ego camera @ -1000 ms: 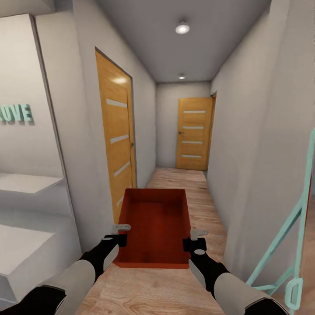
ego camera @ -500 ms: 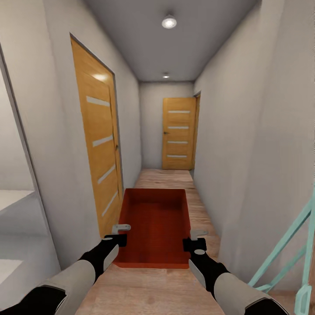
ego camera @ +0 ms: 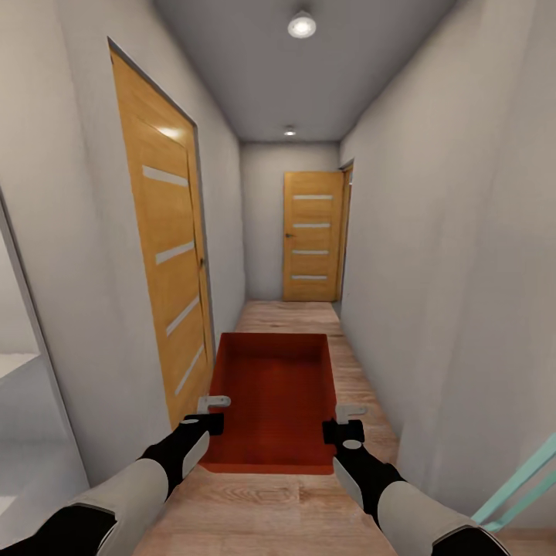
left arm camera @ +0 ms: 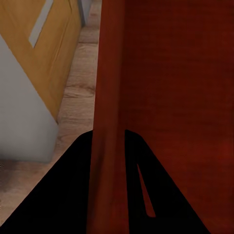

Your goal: Move the two storage containers from the living room to the garage. In the garage, place one container on the floor and stack the other container on top of it (either order is fine).

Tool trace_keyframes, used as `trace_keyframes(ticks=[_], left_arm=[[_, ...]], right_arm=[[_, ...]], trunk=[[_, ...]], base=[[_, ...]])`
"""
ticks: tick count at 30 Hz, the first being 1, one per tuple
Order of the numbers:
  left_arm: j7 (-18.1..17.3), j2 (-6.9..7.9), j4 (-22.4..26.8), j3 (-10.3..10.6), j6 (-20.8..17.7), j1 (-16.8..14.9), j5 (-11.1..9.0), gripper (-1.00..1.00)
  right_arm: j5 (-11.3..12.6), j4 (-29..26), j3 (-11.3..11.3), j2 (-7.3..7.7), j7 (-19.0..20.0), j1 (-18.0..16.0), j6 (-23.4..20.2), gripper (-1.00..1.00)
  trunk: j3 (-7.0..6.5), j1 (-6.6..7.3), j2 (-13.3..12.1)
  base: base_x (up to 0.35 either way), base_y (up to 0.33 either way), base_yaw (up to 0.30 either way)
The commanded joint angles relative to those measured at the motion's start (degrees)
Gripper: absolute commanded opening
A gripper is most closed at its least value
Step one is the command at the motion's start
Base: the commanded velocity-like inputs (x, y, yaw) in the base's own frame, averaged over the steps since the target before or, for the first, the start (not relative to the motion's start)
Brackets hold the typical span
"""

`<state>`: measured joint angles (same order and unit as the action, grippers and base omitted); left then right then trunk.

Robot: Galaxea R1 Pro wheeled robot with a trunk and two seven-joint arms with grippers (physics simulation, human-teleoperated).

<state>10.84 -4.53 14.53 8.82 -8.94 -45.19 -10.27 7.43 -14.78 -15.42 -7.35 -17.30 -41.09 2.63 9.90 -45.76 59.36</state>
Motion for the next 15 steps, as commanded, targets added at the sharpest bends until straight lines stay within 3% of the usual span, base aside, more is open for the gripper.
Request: trace_keyframes(ticks=[1, 8, 15], left_arm=[[1.1, 1.77, 0.3, -2.8, 2.7, -0.1, 1.0, -1.0], [1.1, 1.72, 0.3, -2.8, 2.7, -0.1, 1.0, -1.0], [1.1, 1.8, 0.2, -2.8, 2.7, -0.1, 1.0, -1.0]], right_arm=[[0.9, 1.8, 0.8, 0.05, -0.5, 0.0, 0.3, -1.0], [0.8, 1.8, 0.8, 0.05, -0.5, 0.0, 0.6, -1.0], [0.8, 1.8, 0.8, 0.05, -0.5, 0.0, 0.6, -1.0]], trunk=[[0.08, -0.01, 0.1], [0.08, -0.01, 0.1], [0.08, -0.01, 0.1]], base=[[0.049, 0.018, 0.0], [0.064, 0.005, 0.0], [0.301, 0.0, 0.0]])
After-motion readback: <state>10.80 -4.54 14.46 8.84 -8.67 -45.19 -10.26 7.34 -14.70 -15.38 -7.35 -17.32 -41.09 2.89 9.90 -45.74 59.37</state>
